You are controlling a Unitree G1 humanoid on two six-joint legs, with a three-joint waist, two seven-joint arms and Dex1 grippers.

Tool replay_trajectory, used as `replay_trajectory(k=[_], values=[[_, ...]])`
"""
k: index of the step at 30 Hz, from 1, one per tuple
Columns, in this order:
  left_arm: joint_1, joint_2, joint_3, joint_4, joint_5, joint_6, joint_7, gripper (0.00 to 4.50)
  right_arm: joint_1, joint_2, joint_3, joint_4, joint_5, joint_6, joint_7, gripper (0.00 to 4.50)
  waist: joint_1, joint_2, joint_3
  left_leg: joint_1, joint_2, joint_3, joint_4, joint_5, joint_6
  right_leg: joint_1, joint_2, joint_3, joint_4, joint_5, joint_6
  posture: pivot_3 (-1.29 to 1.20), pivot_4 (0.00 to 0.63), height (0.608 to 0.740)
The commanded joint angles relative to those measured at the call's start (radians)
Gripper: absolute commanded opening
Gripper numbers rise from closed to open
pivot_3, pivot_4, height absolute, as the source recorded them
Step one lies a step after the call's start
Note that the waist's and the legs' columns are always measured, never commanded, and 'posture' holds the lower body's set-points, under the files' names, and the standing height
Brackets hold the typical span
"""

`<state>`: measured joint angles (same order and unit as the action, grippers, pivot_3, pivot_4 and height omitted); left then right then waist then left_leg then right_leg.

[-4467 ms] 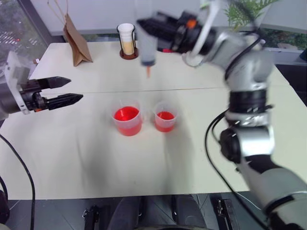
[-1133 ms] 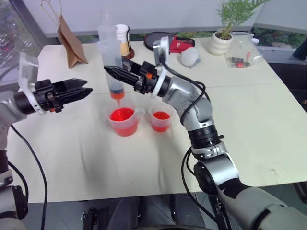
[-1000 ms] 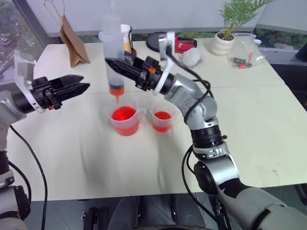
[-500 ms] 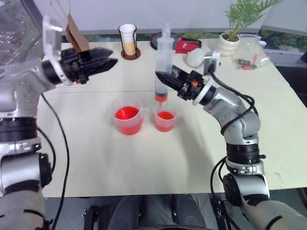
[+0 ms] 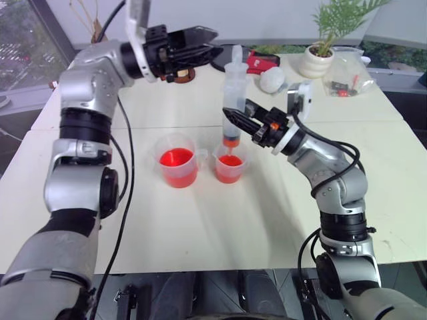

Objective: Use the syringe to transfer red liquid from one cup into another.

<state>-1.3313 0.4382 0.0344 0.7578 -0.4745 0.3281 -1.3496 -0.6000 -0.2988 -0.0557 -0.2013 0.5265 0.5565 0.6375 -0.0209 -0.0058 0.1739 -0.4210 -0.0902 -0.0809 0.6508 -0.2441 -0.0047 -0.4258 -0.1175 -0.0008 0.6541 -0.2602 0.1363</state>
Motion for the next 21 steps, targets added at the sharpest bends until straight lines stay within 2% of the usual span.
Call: replay_trajectory(k=[1, 5, 8, 10, 21], values=[[-0.057, -0.027, -0.016, 0.075, 0.065, -0.108, -0.014, 2.43, 0.0, -0.009, -0.015, -0.064, 0.022, -0.006, -0.011, 1.3, 0.0, 0.0, 0.0, 0.0, 0.0, 0.0, 0.0, 0.0, 0.0, 0.0, 0.0, 0.0, 0.0, 0.0, 0.0, 0.0, 0.15, 0.739], [-0.098, -0.084, -0.017, 0.152, 0.099, -0.176, -0.018, 2.43, 0.013, -0.015, -0.011, -0.074, 0.023, -0.008, -0.014, 1.3, 0.002, -0.001, 0.001, 0.0, 0.0, 0.0, 0.0, 0.0, 0.0, 0.0, 0.0, 0.0, 0.0, 0.0, 0.0, 0.0, 0.15, 0.739], [-0.118, -0.117, 0.0, 0.203, 0.11, -0.213, -0.01, 1.12, 0.022, -0.018, -0.004, -0.073, 0.018, -0.014, -0.012, 1.3, 0.004, -0.001, 0.001, -0.001, 0.0, 0.0, 0.002, 0.0, 0.001, 0.0, 0.0, 0.0, 0.0, 0.0, 0.0, 0.0, 0.15, 0.739], [-0.128, -0.127, 0.013, 0.219, 0.105, -0.212, -0.019, 0.05, 0.026, -0.02, 0.0, -0.073, 0.016, -0.016, -0.011, 1.3, 0.002, -0.001, 0.001, -0.001, 0.0, 0.0, 0.002, 0.0, 0.001, 0.0, 0.0, 0.0, 0.0, 0.0, 0.0, 0.0, 0.15, 0.739], [-0.061, -0.133, -0.02, 0.166, 0.132, -0.174, -0.094, 0.05, 0.01, -0.046, -0.022, -0.073, 0.017, -0.016, -0.022, 1.3, 0.0, -0.001, 0.001, -0.001, 0.0, 0.0, 0.001, 0.0, 0.001, 0.0, 0.0, 0.0, 0.0, 0.0, 0.0, 0.0, 0.15, 0.739]])
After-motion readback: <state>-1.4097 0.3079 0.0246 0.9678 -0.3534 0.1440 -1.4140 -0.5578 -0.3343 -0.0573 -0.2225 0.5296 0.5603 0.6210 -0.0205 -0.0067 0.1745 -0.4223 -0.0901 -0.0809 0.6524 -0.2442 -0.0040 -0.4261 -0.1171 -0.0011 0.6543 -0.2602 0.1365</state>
